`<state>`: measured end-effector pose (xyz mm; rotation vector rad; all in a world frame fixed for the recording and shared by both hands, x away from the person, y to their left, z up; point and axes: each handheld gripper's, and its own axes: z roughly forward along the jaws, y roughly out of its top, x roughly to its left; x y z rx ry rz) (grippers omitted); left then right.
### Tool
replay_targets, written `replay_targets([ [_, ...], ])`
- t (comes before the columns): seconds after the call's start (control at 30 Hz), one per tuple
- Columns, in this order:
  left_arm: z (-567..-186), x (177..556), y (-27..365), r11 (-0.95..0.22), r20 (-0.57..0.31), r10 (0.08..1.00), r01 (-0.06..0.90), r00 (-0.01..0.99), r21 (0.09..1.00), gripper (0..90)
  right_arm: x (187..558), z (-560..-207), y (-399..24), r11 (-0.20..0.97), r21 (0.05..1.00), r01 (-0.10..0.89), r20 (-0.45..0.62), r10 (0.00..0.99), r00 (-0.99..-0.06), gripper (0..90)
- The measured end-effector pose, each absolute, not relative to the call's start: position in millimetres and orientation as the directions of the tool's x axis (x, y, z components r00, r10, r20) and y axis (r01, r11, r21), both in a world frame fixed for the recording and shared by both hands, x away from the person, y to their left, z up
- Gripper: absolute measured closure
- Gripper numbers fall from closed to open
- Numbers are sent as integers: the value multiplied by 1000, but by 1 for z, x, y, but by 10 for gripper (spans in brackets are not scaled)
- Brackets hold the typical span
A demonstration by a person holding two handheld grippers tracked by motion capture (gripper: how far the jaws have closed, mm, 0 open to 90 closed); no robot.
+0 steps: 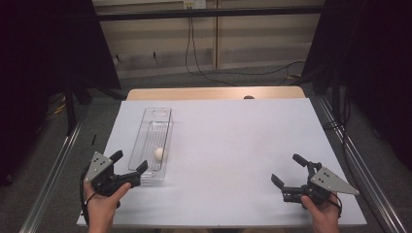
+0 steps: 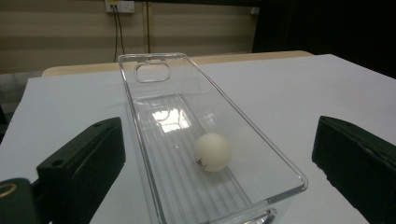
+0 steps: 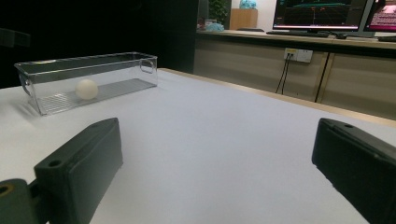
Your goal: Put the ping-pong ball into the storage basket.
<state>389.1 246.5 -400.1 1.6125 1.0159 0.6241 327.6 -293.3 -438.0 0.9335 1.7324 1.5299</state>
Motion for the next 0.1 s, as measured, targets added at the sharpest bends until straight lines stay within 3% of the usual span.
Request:
replay_targets([
  [0.1,-400,387,248,-57,-96,862,285,497,957,28,328,-438,-293,72,993,95,-9,842,-540,13],
])
